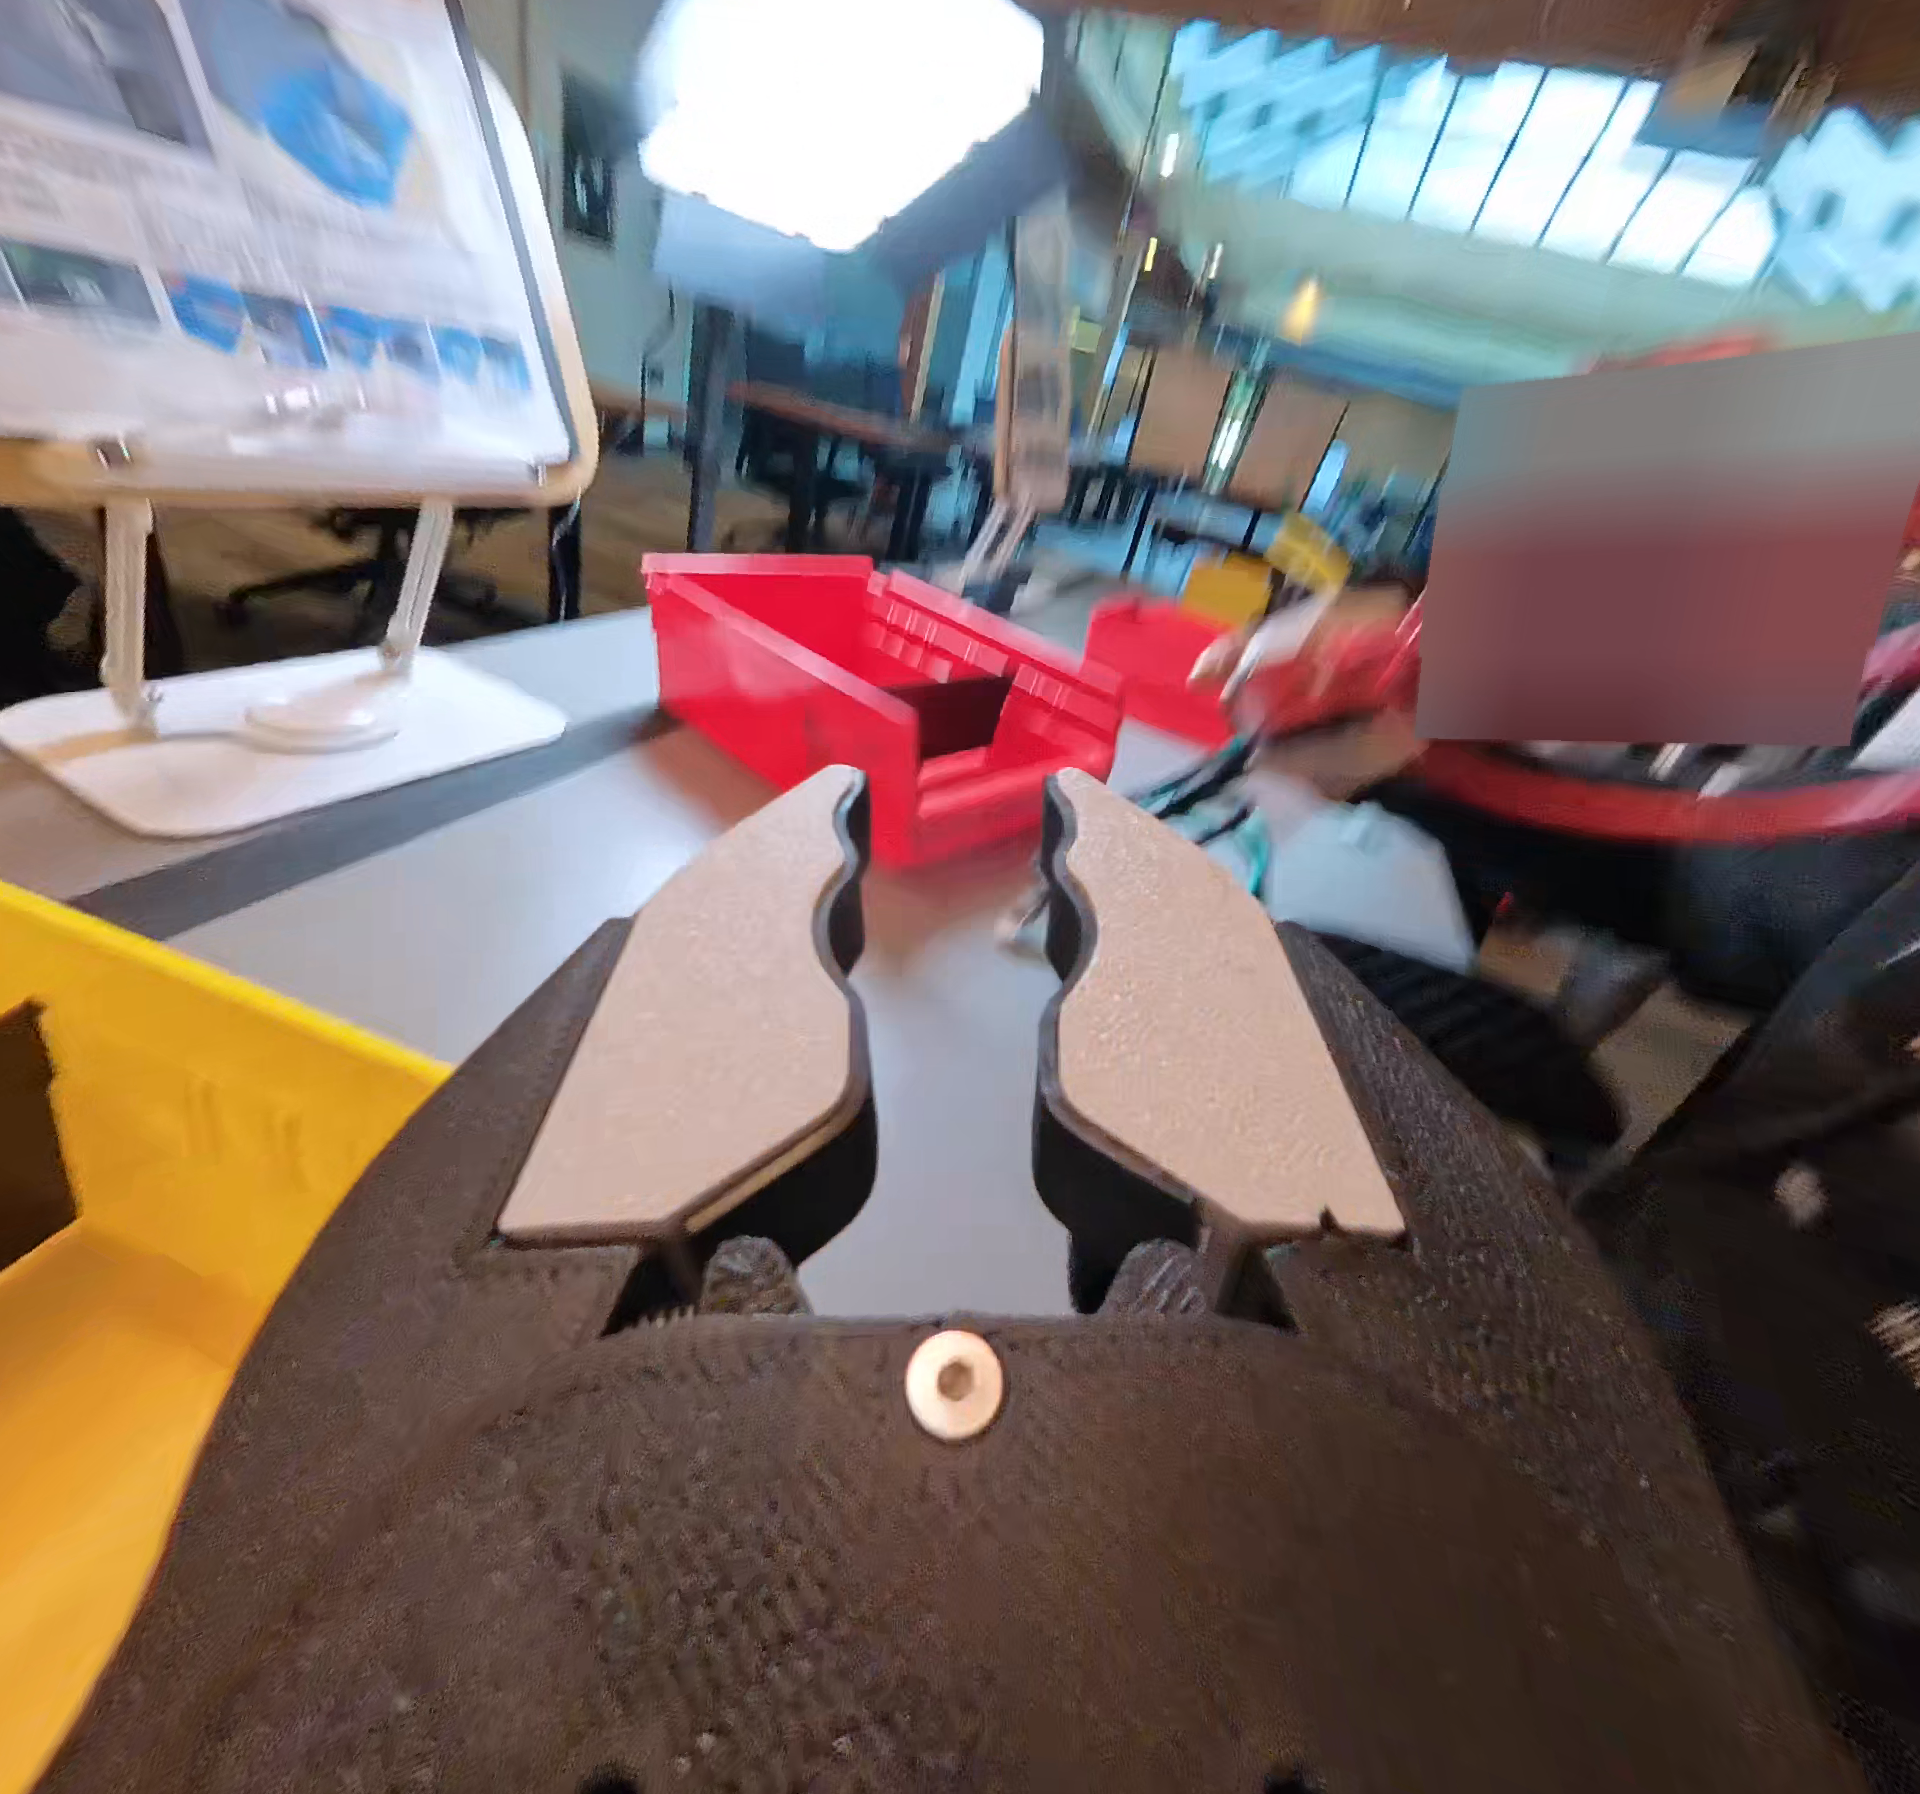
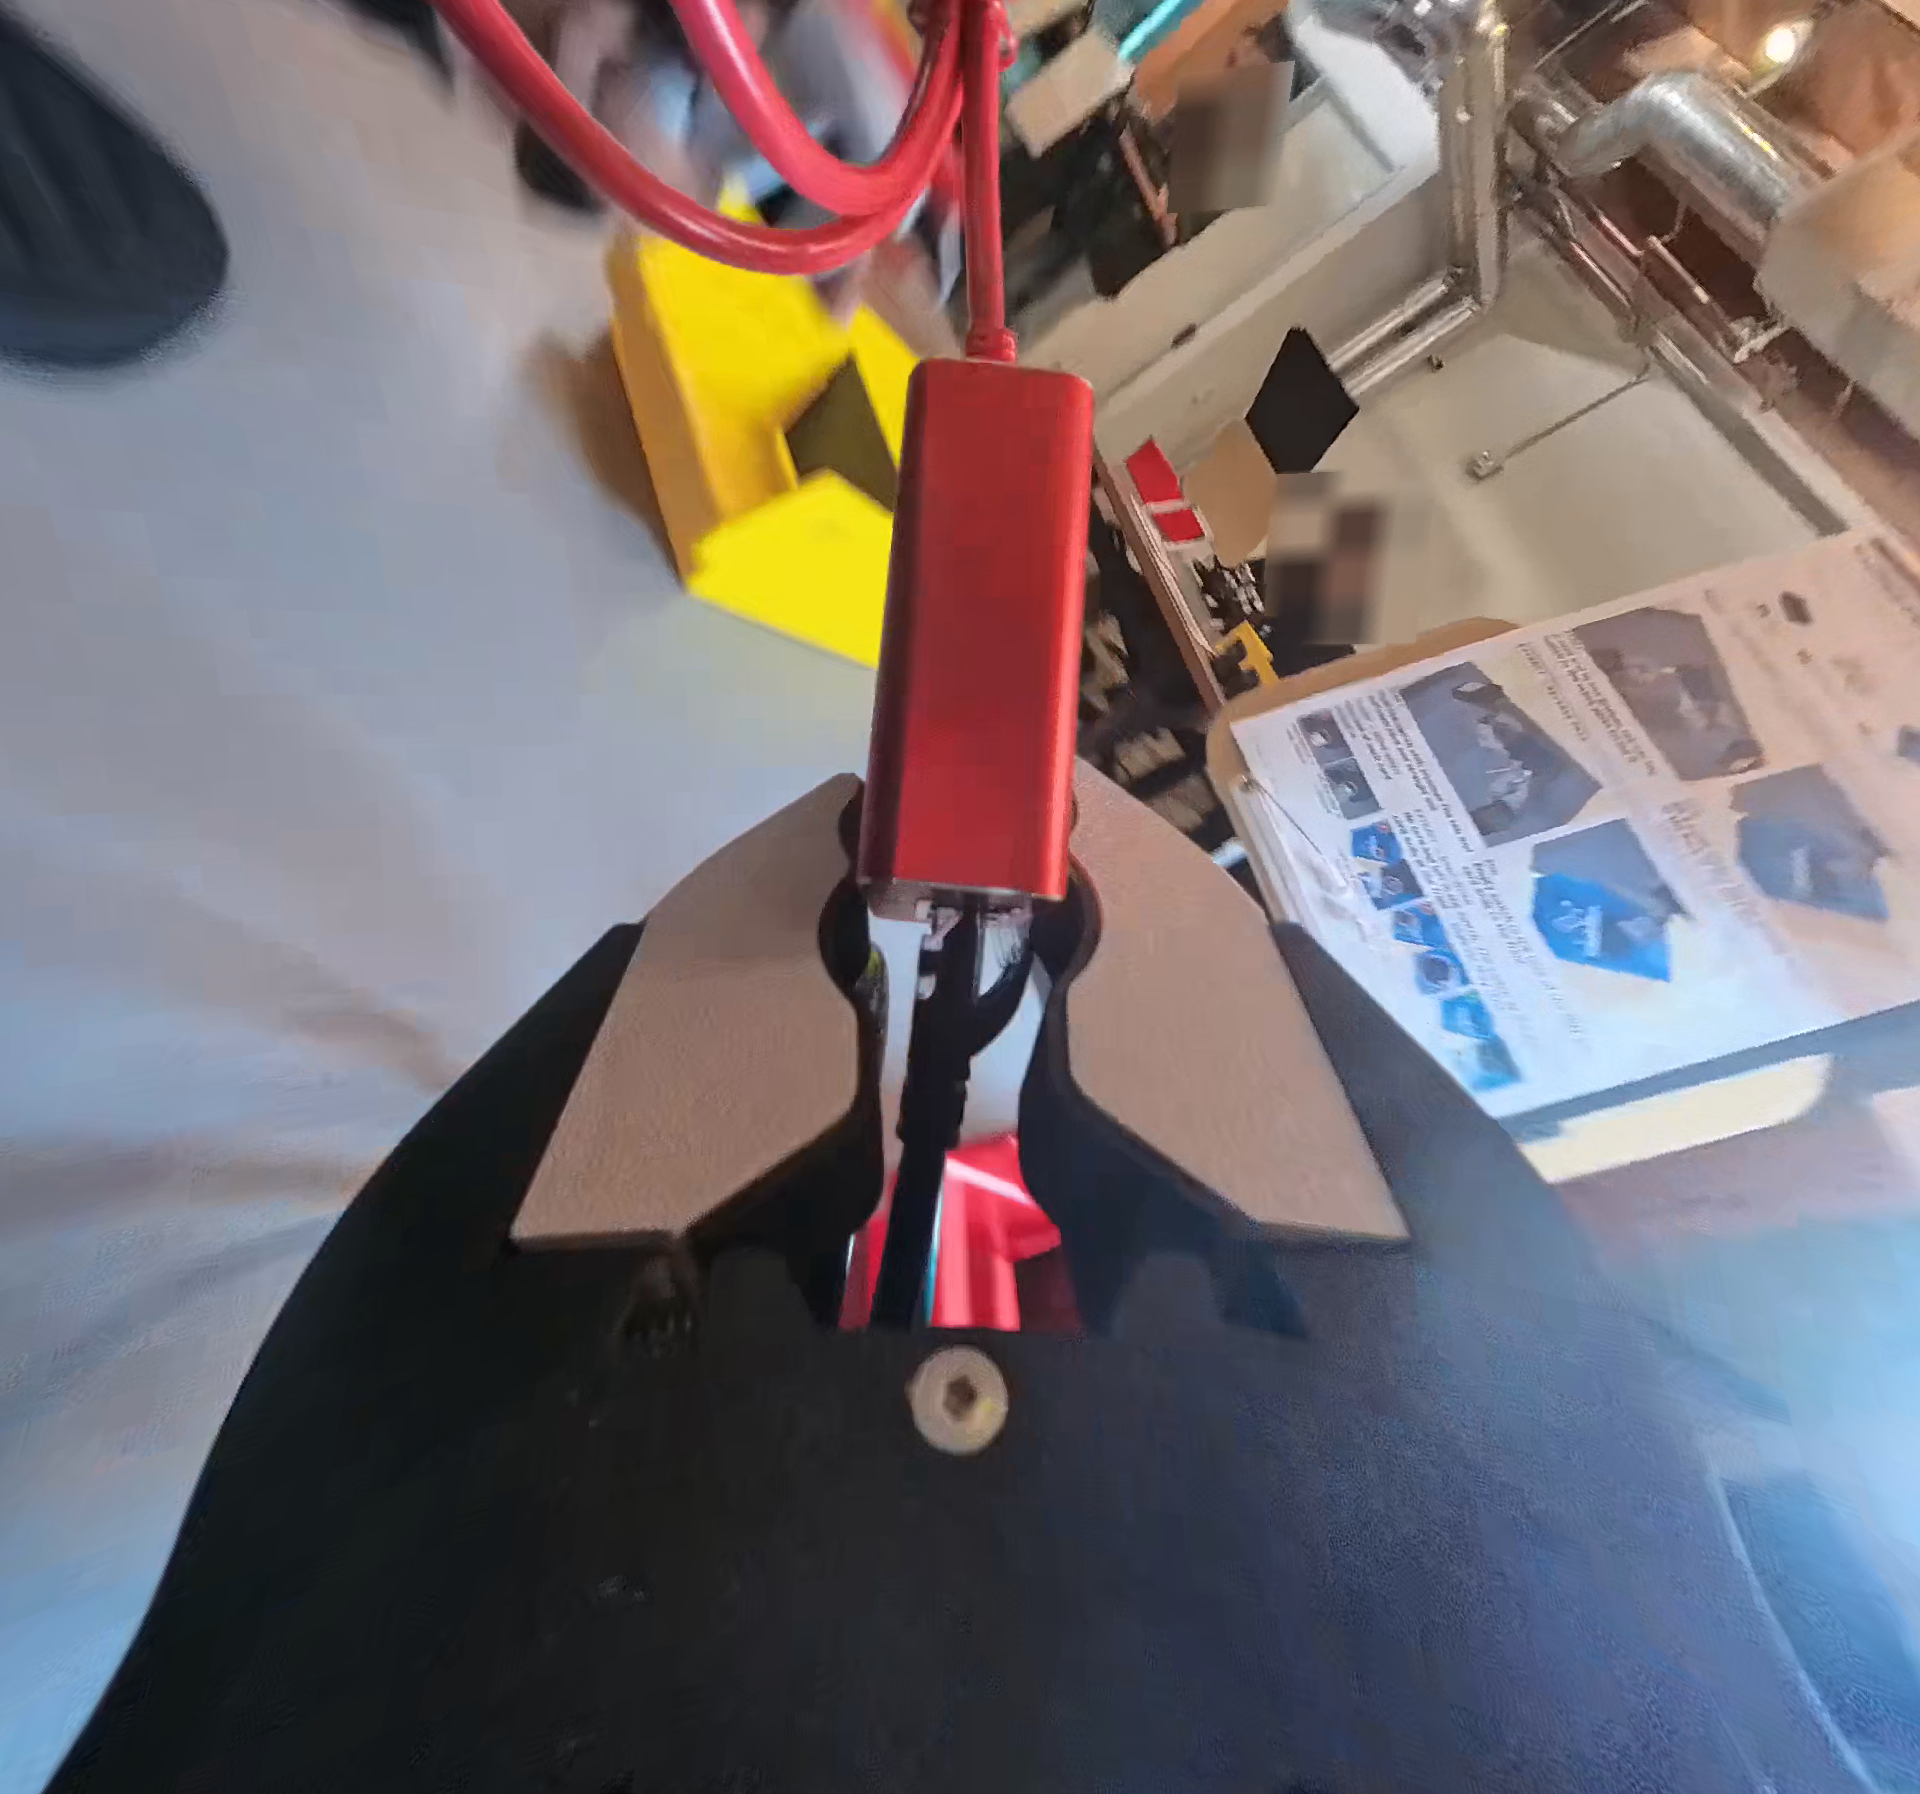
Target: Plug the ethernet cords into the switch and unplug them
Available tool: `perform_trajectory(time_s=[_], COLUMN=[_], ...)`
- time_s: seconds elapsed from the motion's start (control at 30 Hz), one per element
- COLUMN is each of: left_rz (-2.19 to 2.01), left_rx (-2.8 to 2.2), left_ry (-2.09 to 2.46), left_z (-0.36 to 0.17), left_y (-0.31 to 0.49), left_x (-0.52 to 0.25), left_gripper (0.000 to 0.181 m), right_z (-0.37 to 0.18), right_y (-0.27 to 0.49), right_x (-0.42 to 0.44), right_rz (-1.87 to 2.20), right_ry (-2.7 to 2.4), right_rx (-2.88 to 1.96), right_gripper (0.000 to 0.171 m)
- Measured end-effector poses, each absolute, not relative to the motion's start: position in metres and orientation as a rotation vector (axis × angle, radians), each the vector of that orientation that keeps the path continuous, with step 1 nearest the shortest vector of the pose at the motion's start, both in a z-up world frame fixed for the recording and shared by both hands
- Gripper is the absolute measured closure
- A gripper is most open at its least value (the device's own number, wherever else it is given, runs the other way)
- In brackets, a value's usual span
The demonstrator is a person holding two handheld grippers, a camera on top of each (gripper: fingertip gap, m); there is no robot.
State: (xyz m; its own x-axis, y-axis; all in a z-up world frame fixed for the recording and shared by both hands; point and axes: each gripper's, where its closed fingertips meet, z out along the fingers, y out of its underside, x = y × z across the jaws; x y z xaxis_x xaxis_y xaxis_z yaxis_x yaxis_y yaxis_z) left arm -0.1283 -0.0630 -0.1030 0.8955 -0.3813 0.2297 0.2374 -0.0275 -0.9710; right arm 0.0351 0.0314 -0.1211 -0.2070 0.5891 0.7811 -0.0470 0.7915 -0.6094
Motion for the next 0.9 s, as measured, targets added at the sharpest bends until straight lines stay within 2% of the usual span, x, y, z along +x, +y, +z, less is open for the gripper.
perform_trajectory(time_s=[0.07, 0.23, 0.3, 0.33, 0.43, 0.6, 0.73, 0.9], left_rz=[-0.465, -0.573, -0.589, -0.591, -0.642, -0.749, -0.678, -0.530], left_rx=[-1.607, -1.466, -1.427, -1.430, -1.426, -1.422, -1.486, -1.666], left_ry=[0.233, 0.512, 0.584, 0.600, 0.527, 0.471, 0.539, 0.573], left_z=[-0.128, -0.101, -0.091, -0.092, -0.100, -0.113, -0.123, -0.134], left_y=[-0.050, -0.026, -0.023, -0.022, -0.018, -0.008, -0.008, -0.007], left_x=[-0.104, -0.008, 0.010, 0.012, 0.004, 0.003, 0.013, 0.003], left_gripper=[0.140, 0.134, 0.134, 0.143, 0.155, 0.147, 0.154, 0.154], right_z=[-0.105, -0.078, -0.081, -0.084, -0.105, -0.134, -0.149, -0.138], right_y=[0.020, -0.020, -0.029, -0.025, -0.010, -0.019, -0.020, 0.002], right_x=[0.030, 0.008, -0.001, -0.006, -0.011, -0.001, 0.001, 0.008], right_rz=[0.842, 1.396, 1.522, 1.553, 1.559, 1.608, 1.583, 1.416], right_ry=[-1.629, -1.501, -1.488, -1.479, -1.561, -1.710, -1.778, -1.871], right_rx=[-0.485, -0.521, -0.560, -0.620, -0.768, -0.794, -0.843, -0.868], right_gripper=[0.143, 0.143, 0.143, 0.143, 0.144, 0.144, 0.143, 0.125])
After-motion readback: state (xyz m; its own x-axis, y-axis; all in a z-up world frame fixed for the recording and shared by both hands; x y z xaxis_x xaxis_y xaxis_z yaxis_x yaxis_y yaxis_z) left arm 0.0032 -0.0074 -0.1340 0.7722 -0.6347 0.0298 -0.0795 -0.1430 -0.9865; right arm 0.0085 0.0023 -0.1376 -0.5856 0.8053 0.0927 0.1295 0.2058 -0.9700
